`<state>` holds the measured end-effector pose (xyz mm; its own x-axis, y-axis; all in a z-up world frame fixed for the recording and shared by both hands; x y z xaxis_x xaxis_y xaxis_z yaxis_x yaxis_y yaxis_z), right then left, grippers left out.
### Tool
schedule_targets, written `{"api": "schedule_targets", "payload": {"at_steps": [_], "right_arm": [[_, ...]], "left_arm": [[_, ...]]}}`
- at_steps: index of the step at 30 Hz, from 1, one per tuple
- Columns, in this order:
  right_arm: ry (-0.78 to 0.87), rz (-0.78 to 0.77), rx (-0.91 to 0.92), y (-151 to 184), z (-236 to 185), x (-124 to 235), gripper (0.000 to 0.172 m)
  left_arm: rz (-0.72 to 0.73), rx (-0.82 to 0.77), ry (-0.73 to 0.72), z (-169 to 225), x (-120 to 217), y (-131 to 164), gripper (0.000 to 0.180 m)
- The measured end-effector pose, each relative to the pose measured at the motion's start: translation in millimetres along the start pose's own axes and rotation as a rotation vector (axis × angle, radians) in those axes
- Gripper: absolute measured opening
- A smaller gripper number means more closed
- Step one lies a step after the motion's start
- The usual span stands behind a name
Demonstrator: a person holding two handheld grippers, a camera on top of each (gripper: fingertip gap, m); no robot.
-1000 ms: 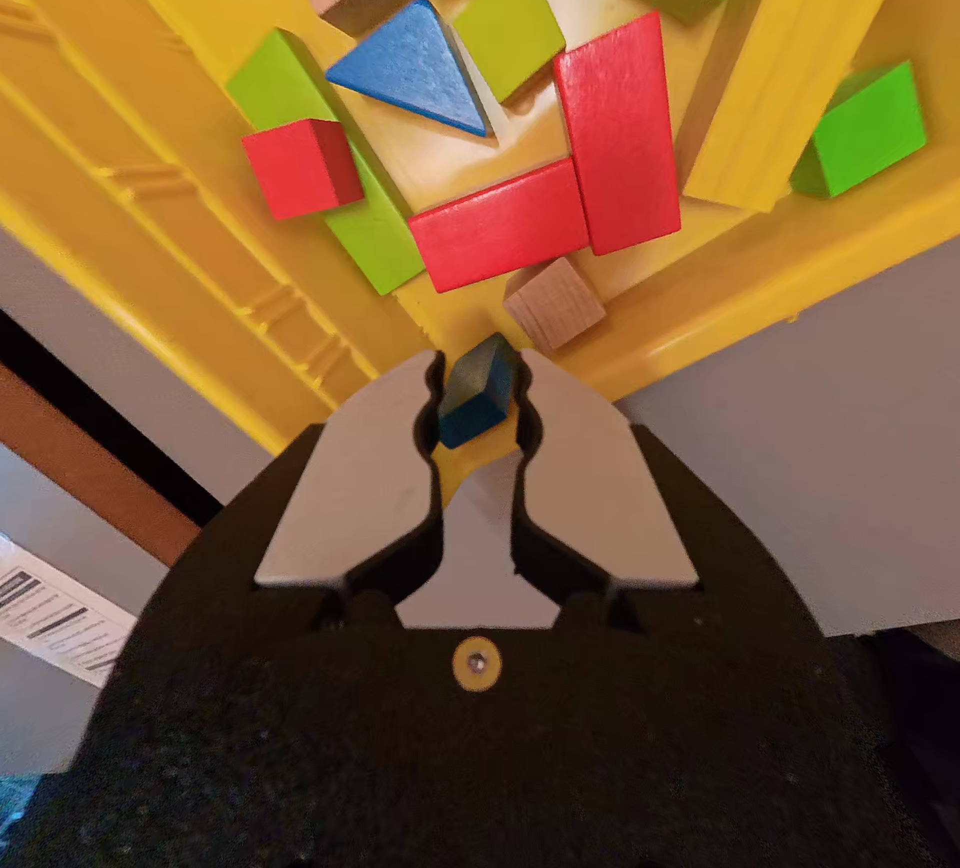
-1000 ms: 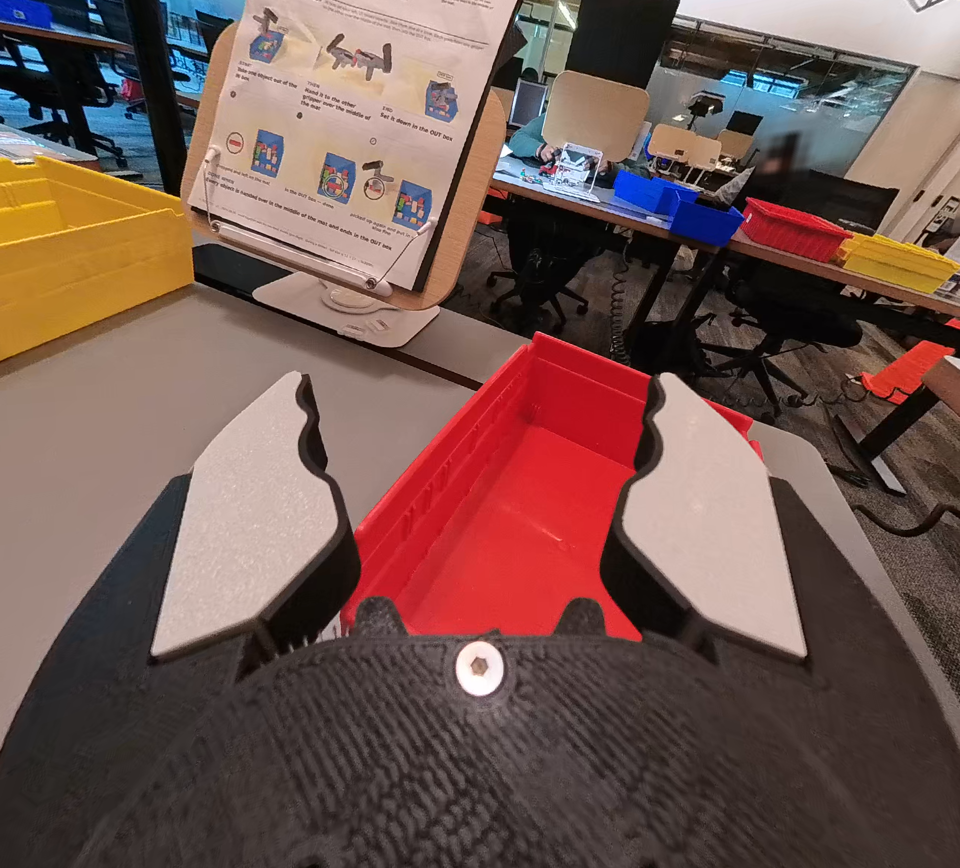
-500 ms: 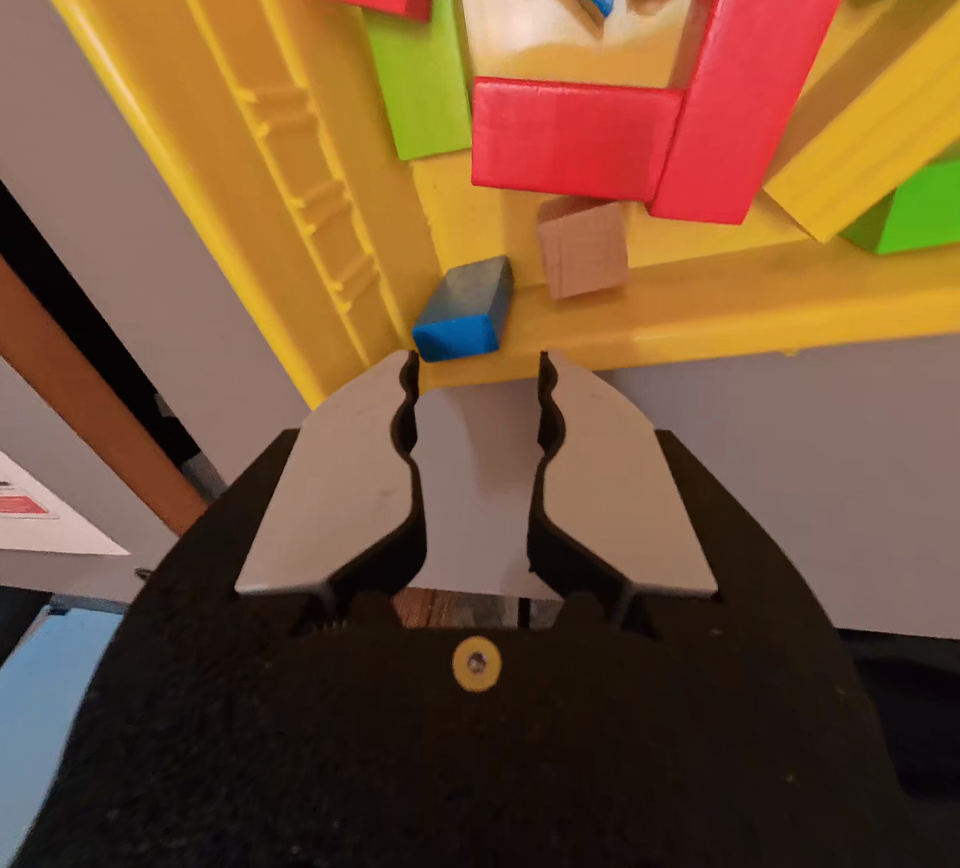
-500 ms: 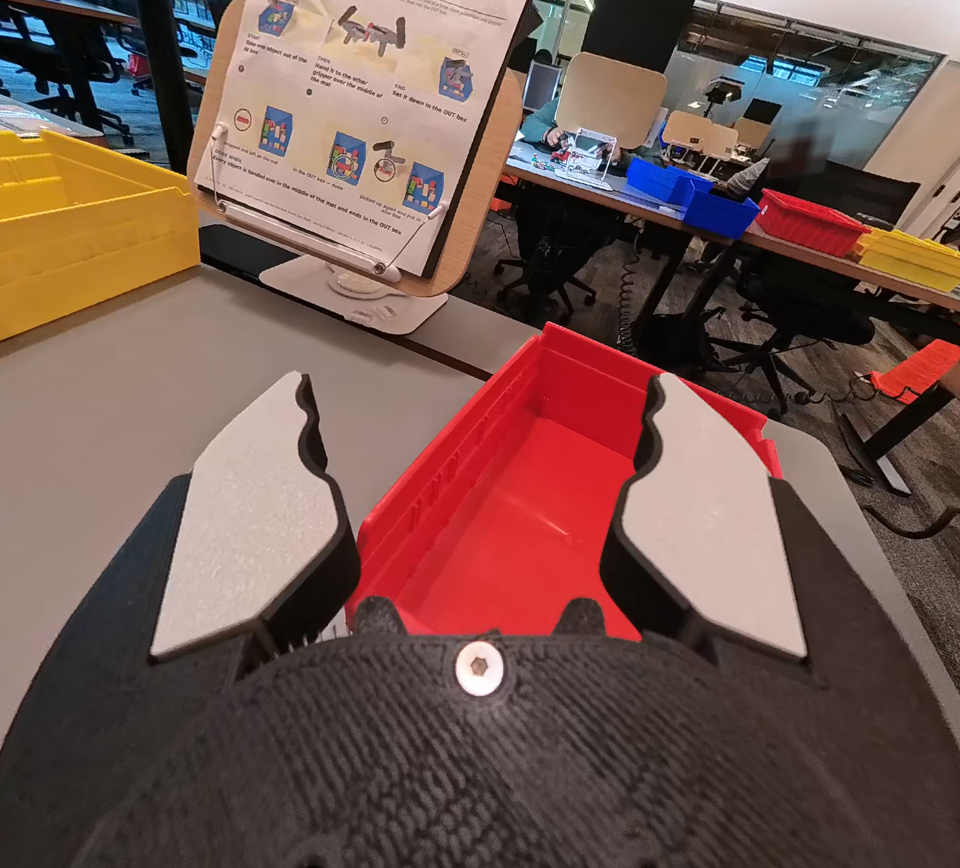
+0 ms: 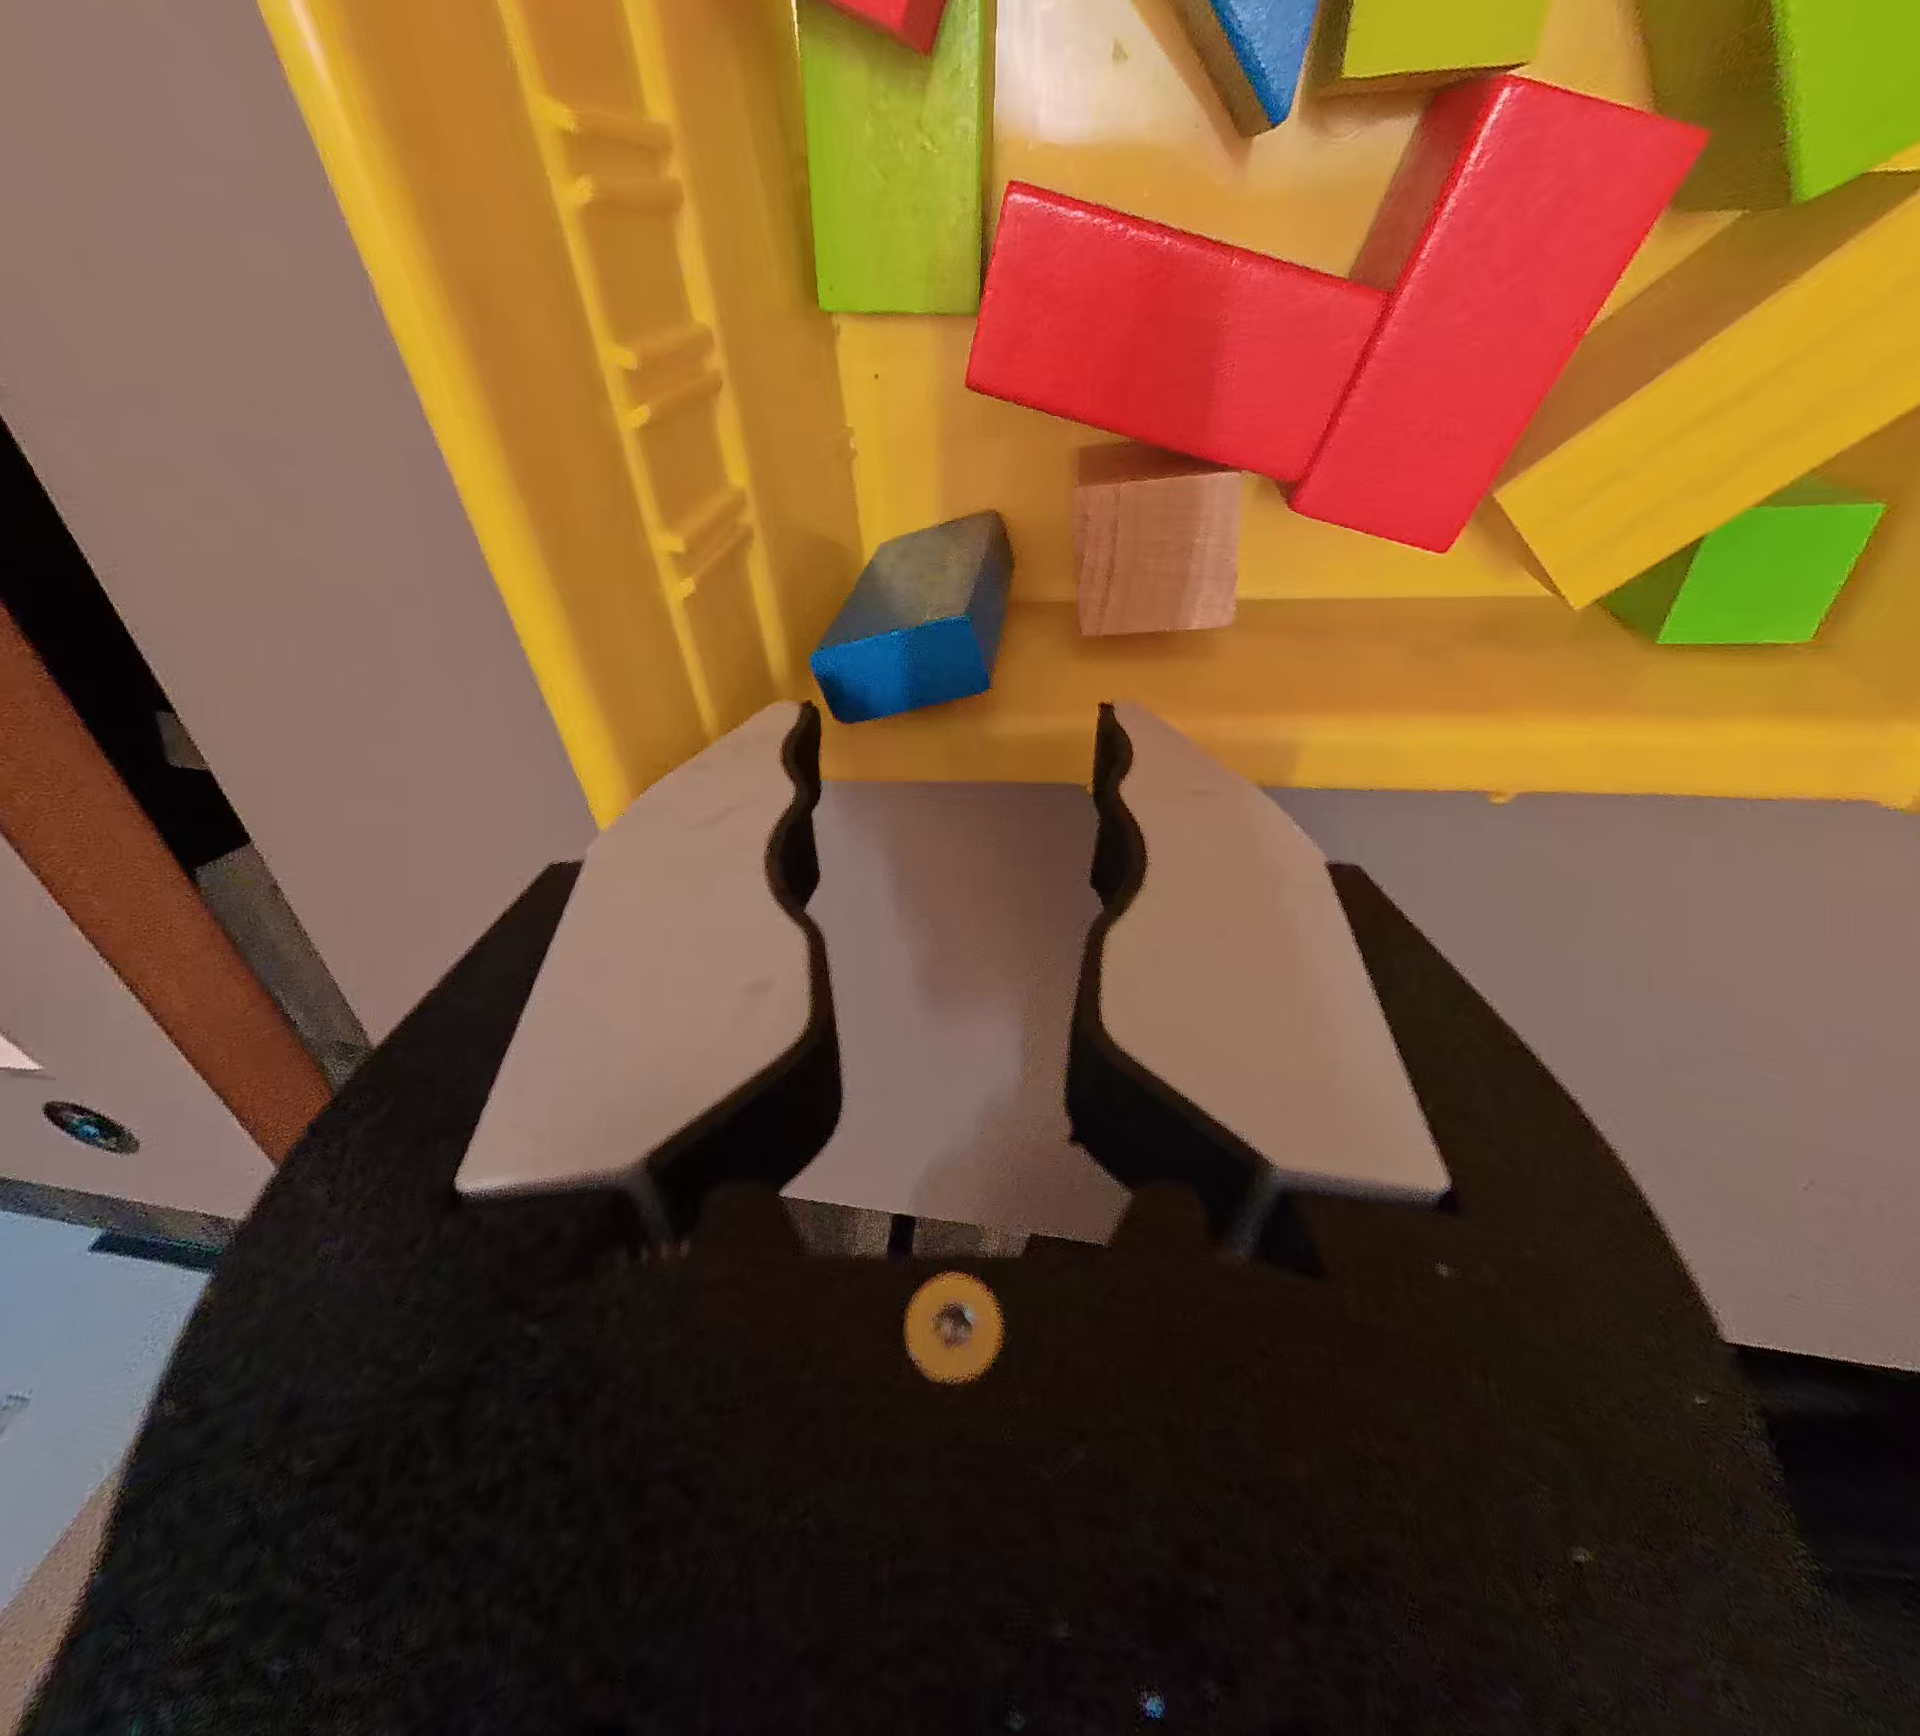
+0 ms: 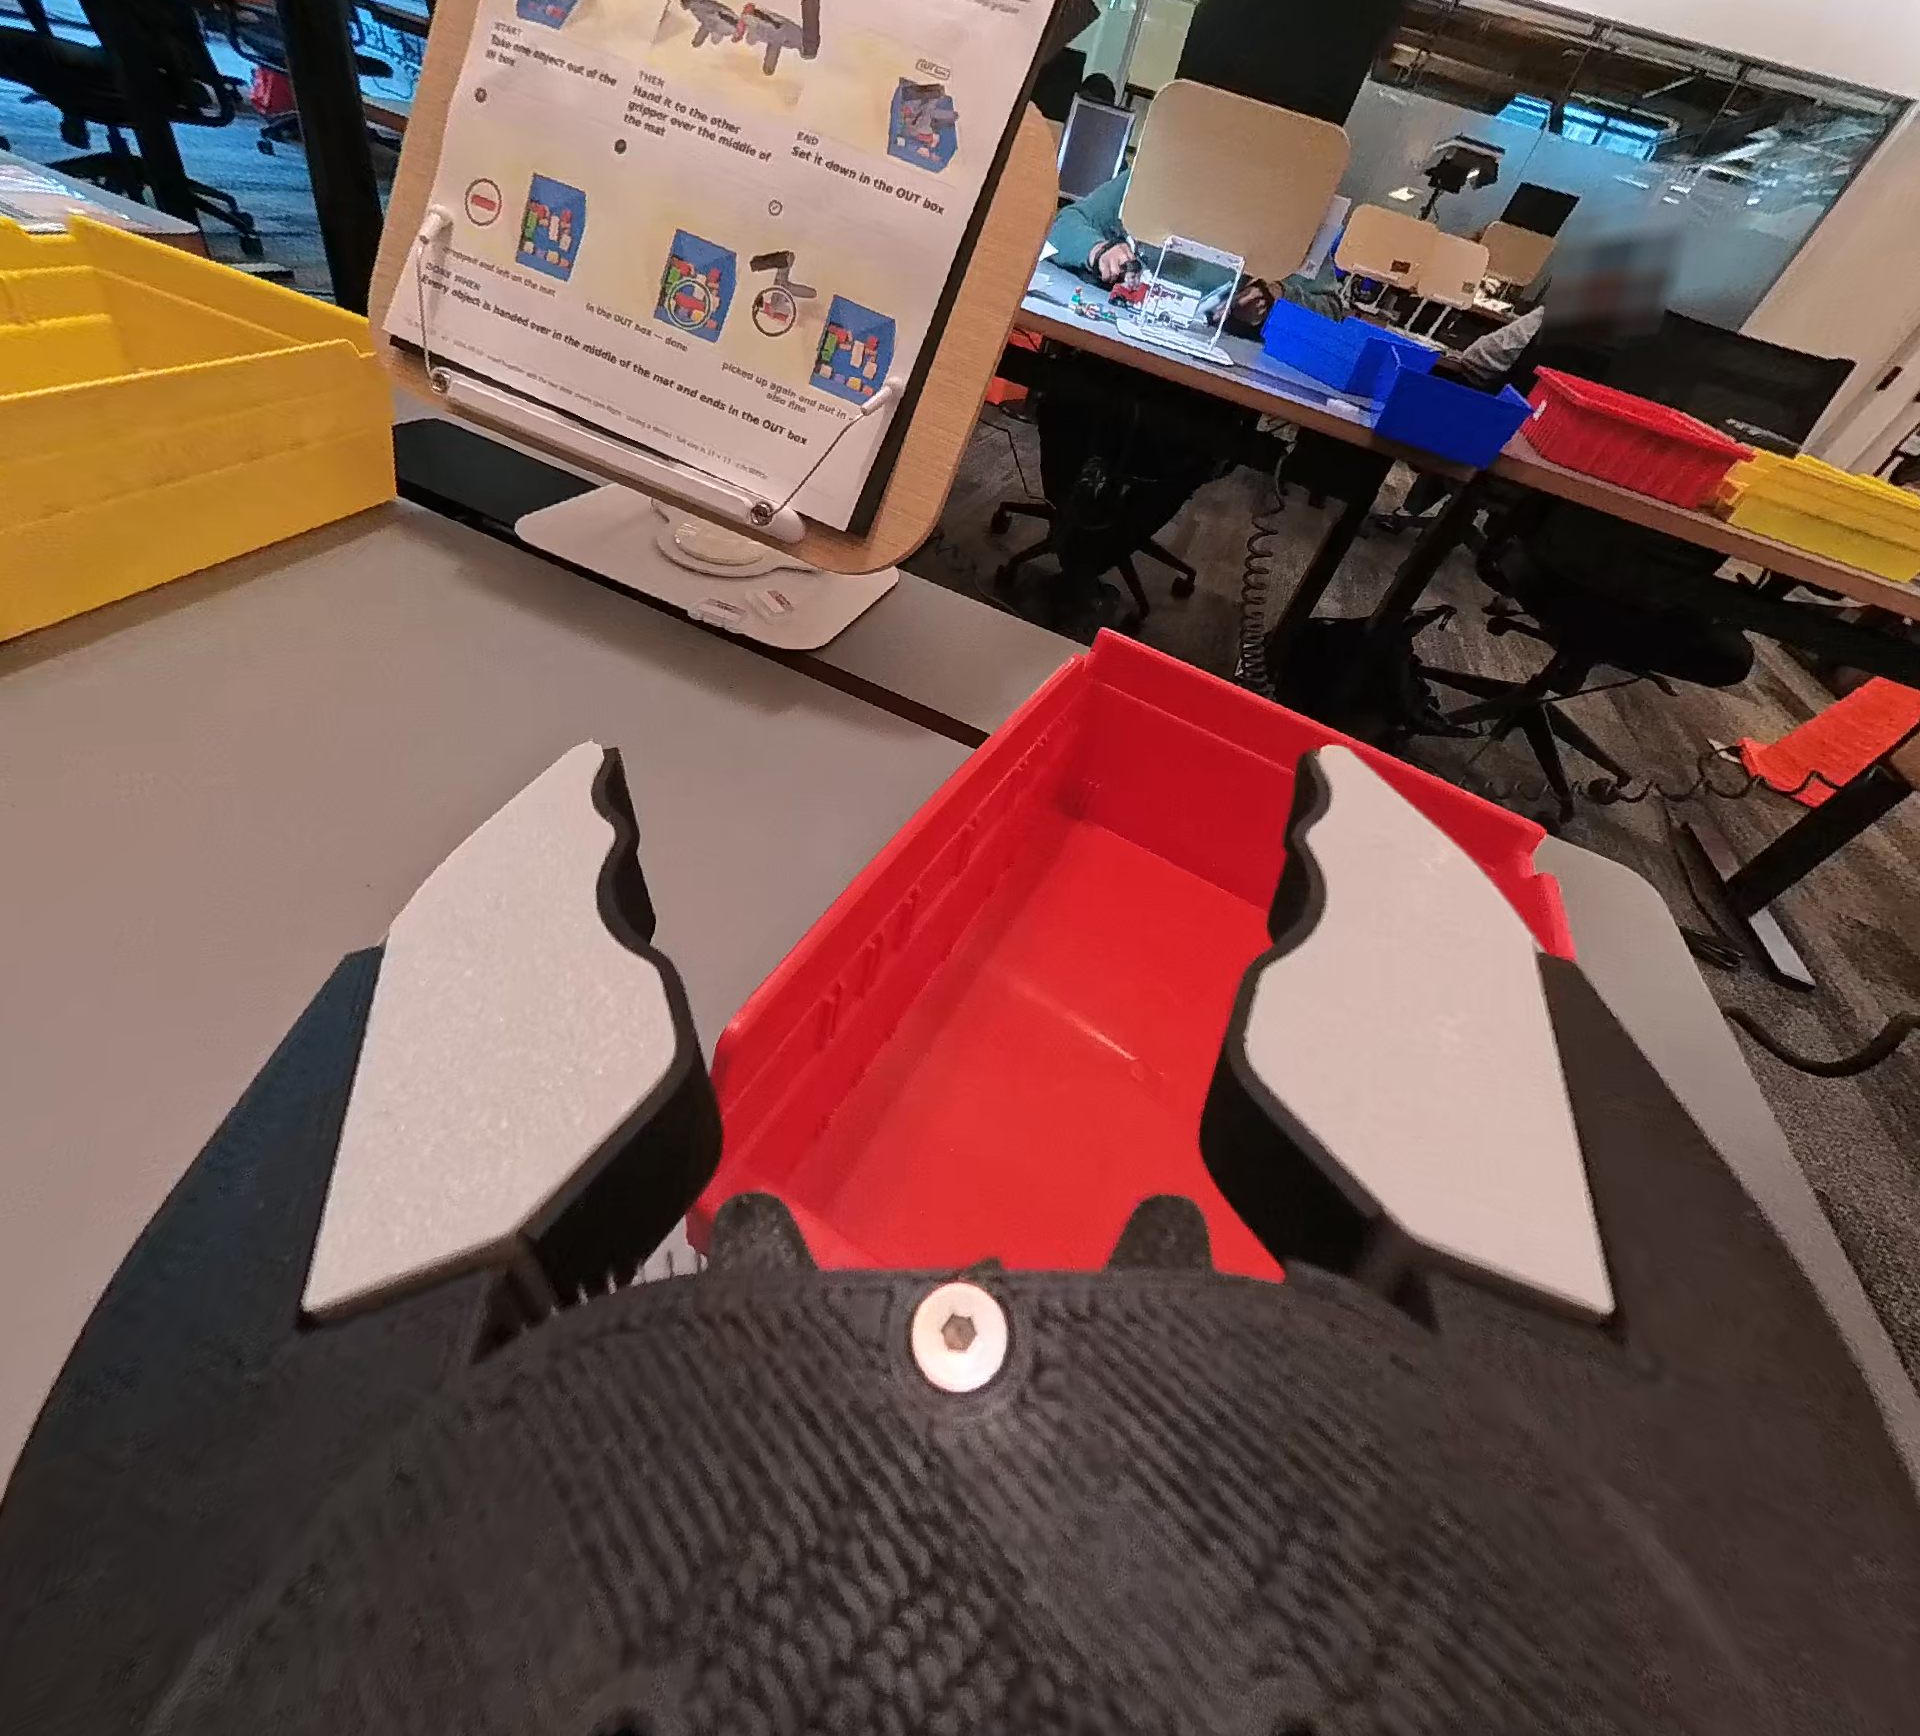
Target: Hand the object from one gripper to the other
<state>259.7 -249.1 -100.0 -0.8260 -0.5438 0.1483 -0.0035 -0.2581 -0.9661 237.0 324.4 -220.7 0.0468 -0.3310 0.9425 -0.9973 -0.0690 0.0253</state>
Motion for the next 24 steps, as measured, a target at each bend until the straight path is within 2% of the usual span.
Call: {"api": "schedule_targets", "payload": {"at_steps": [9, 11, 17, 19, 21, 22, 24], "right_arm": [[-0.005, -0.016, 0.024, 0.1, -3.4, -1.9, 0.118], [-0.004, -0.019, 0.024, 1.2, -3.0, -2.1, 0.118], [-0.001, -0.022, 0.025, 1.5, -2.1, -2.0, 0.118], [-0.004, -0.015, 0.028, -0.5, -3.2, -1.5, 0.118], [-0.01, -0.005, 0.027, -2.9, -5.1, -1.7, 0.118], [-0.021, 0.005, 0.021, -4.6, -7.2, -2.5, 0.118], [-0.062, 0.04, -0.014, -9.7, -15.0, -5.4, 0.118]], "left_arm": [[-0.004, 0.084, 0.018, 4.2, -20.3, -11.3, 0.042], [0.018, 0.077, 0.021, 5.3, -22.9, -14.6, 0.033], [0.052, -0.093, -0.01, 2.0, -19.6, -7.8, 0.033], [0.145, -0.114, 0.004, 0.8, -2.2, -8.2, 0.033], [0.315, -0.089, 0.039, -1.7, 29.8, -13.2, 0.033], [0.421, -0.079, 0.082, 0.3, 49.5, -16.1, 0.033], [0.646, -0.095, 0.263, 16.8, 95.1, -19.2, 0.033]]}}
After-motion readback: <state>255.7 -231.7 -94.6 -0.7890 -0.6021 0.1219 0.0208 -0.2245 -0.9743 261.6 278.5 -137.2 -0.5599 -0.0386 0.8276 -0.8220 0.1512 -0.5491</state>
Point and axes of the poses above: each gripper's, where its closed fingertips meet, x back along the fingers, y out of its underside, z = x × y across the jaws, the point moved 2 cm from there along x, back along the fingers, and after that the axes turned 12 degrees about -y, right-handed, at the moved point
